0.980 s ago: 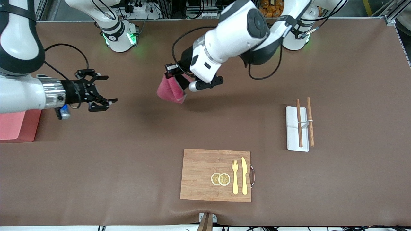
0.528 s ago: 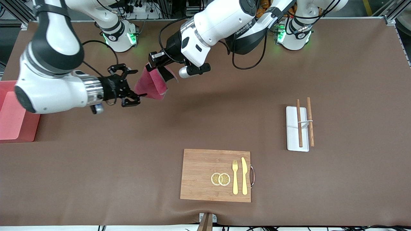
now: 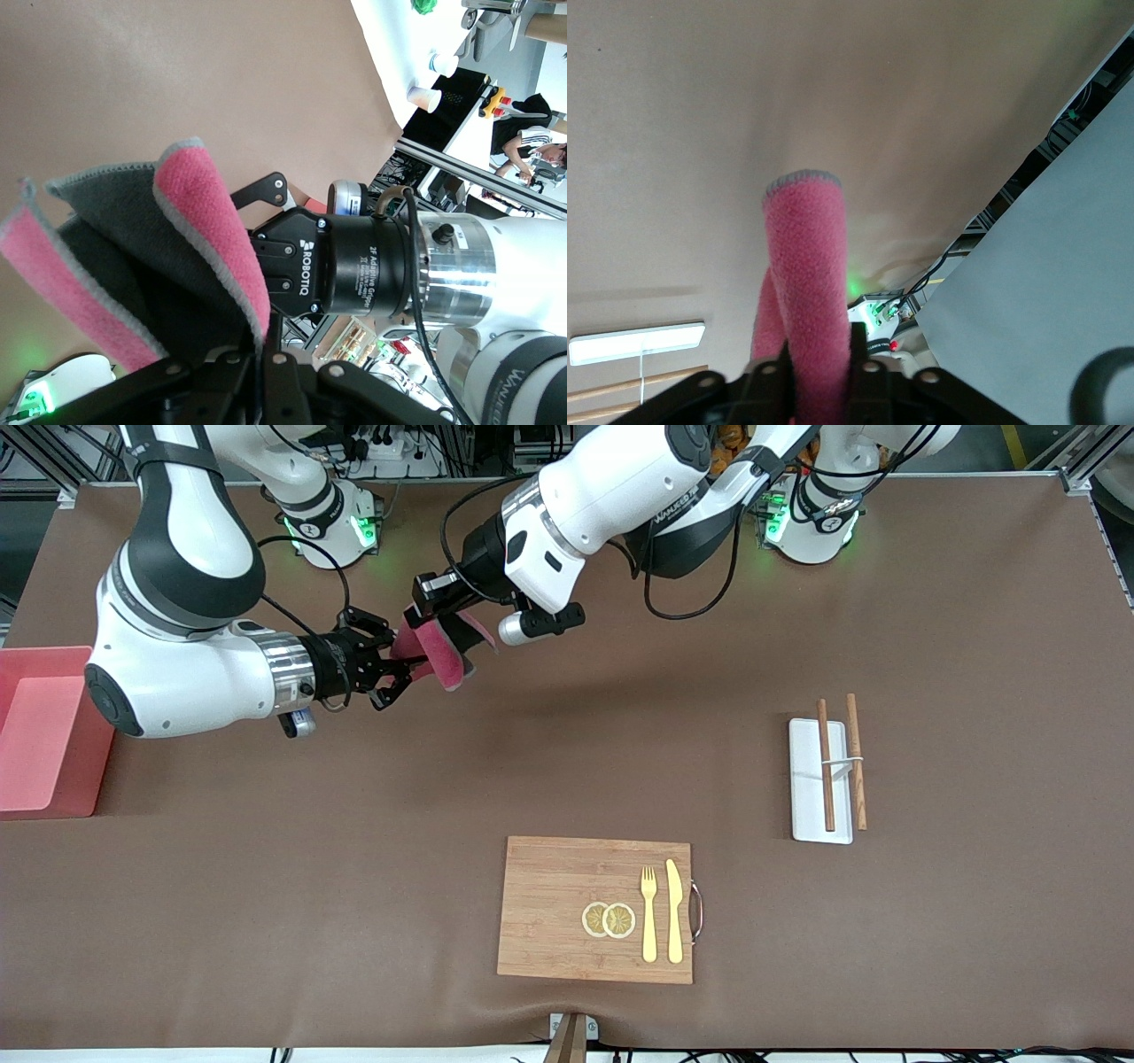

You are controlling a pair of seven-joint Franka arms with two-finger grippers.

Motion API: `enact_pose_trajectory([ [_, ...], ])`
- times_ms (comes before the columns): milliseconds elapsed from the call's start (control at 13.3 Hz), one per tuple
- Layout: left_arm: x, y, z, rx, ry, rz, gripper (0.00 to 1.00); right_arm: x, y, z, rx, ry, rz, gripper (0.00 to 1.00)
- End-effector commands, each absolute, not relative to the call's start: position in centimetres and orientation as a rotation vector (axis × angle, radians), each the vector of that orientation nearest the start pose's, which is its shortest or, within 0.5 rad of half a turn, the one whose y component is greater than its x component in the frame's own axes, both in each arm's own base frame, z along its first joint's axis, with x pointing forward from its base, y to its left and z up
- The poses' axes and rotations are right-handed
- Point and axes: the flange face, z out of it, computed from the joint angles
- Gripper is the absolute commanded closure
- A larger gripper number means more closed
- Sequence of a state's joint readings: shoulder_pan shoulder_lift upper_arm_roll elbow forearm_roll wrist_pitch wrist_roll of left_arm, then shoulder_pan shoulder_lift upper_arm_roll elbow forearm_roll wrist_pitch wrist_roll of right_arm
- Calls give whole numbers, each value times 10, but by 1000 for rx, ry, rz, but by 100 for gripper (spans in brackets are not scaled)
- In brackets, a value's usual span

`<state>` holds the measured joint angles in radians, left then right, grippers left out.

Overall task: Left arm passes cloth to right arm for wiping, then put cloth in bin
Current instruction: 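Grasp the cloth with the right gripper and release the left gripper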

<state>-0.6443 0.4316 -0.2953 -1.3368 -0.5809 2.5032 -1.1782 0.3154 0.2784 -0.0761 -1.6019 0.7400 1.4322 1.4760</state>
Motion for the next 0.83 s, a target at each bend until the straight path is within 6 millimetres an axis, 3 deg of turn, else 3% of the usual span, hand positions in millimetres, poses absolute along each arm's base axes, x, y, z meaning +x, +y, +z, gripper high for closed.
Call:
enact_pose_trajectory([
  [0, 474, -557, 587, 2085, 714, -195, 100, 566, 217, 472, -2171, 1623, 1193, 100],
  [151, 476, -552, 590, 2111, 698, -151, 100, 565, 220, 466, -2247, 1570, 1148, 100],
  [226, 471, -547, 592, 2140, 689, -131, 91, 570, 217, 458, -2313, 1554, 1058, 100],
  [302, 481, -536, 589, 2151, 729, -138, 27, 570, 223, 453, -2381, 1510, 983, 100],
  [377, 492, -524, 585, 2178, 750, -138, 0, 573, 231, 448, -2421, 1471, 920, 100],
  [452, 494, -521, 580, 2230, 739, -127, 0, 576, 237, 442, -2445, 1467, 869, 100],
  [603, 515, -495, 569, 2331, 756, -90, 0, 571, 267, 419, -2618, 1422, 732, 100],
  [754, 537, -464, 555, 2473, 765, -13, 0, 570, 297, 370, -2730, 1394, 611, 100],
])
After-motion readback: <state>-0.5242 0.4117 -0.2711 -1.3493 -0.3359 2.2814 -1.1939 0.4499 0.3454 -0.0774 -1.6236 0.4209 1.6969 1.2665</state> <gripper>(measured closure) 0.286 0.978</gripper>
